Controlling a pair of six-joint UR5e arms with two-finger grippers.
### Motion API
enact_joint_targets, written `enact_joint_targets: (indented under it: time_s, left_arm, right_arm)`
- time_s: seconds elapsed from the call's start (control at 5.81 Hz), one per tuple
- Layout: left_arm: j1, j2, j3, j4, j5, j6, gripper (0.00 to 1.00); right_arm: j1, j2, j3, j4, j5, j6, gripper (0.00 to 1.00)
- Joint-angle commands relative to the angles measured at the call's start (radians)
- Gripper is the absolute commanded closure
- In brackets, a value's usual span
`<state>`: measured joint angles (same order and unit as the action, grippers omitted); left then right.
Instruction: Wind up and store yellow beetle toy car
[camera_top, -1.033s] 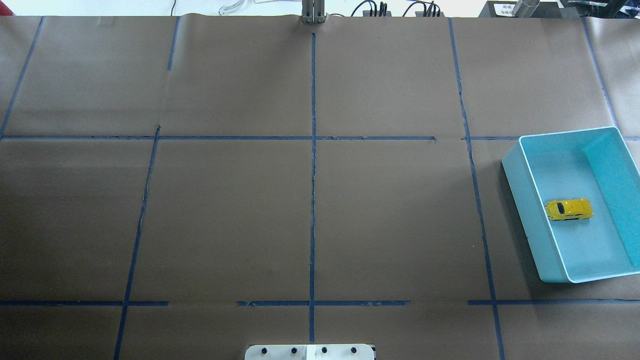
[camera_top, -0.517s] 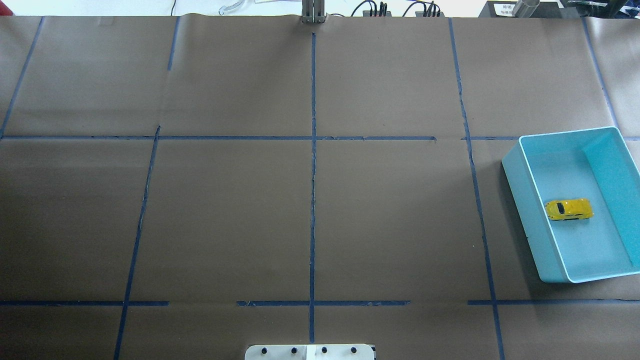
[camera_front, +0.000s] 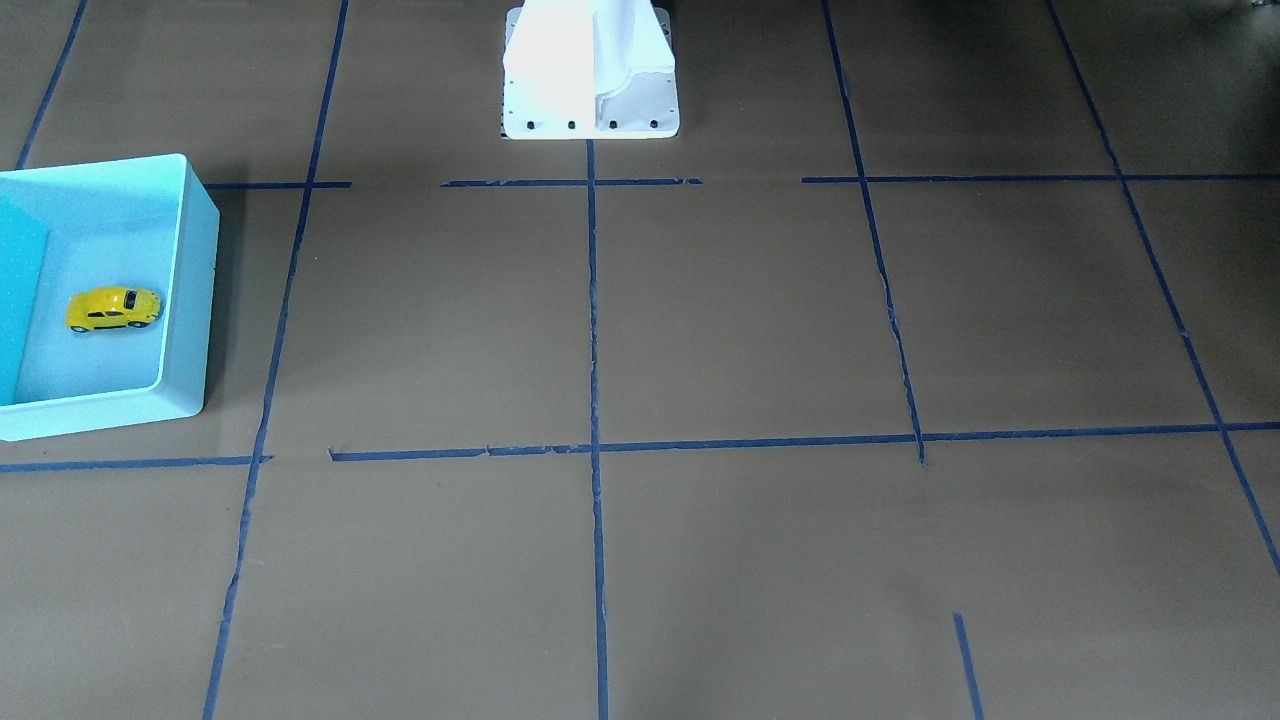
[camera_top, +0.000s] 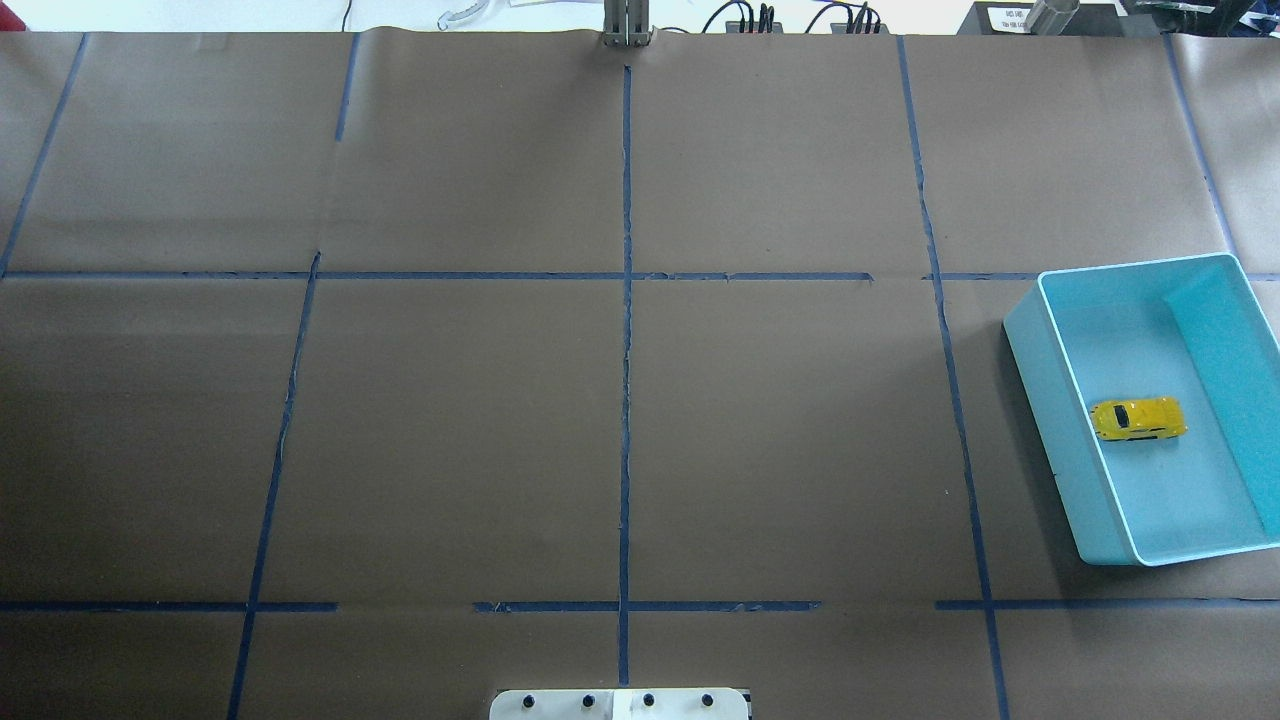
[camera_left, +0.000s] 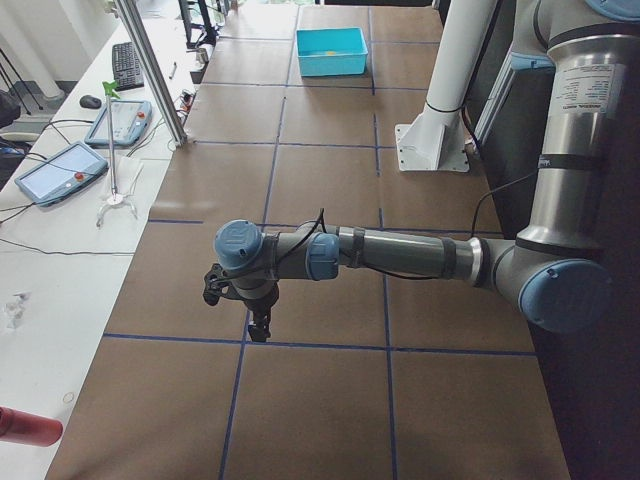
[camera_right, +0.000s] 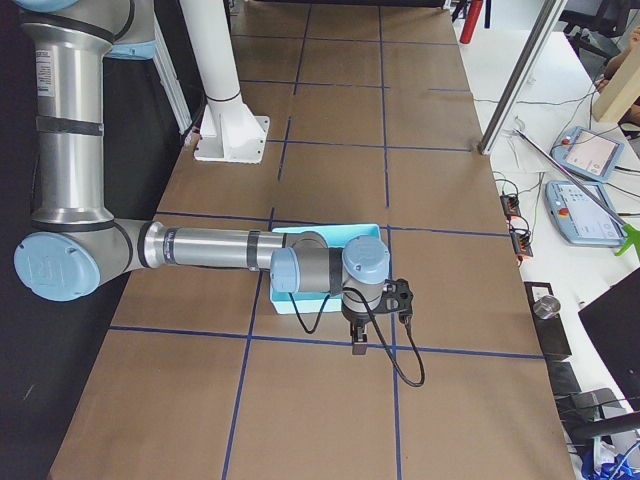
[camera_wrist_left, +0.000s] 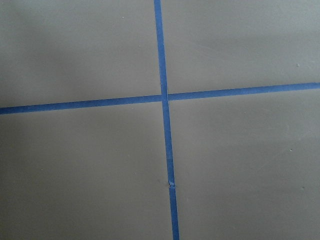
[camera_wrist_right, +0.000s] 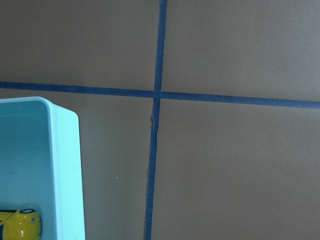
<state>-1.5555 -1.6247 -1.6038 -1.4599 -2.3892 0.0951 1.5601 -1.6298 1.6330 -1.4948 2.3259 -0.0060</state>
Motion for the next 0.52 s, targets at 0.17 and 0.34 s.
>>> enact_joint_targets:
  time_s: [0.17,0.34]
  left_arm:
    - [0.0,0.002,0.002,-0.001,0.002,0.0,0.0]
    - [0.0,0.002,0.001,-0.002,0.002,0.002,0.0]
  right_arm:
    - [0.0,-0.065,0.01,0.033,0.004,0.0,0.0]
    - [0.0,-0.094,0.033,0.077,0.001,0.015,0.0]
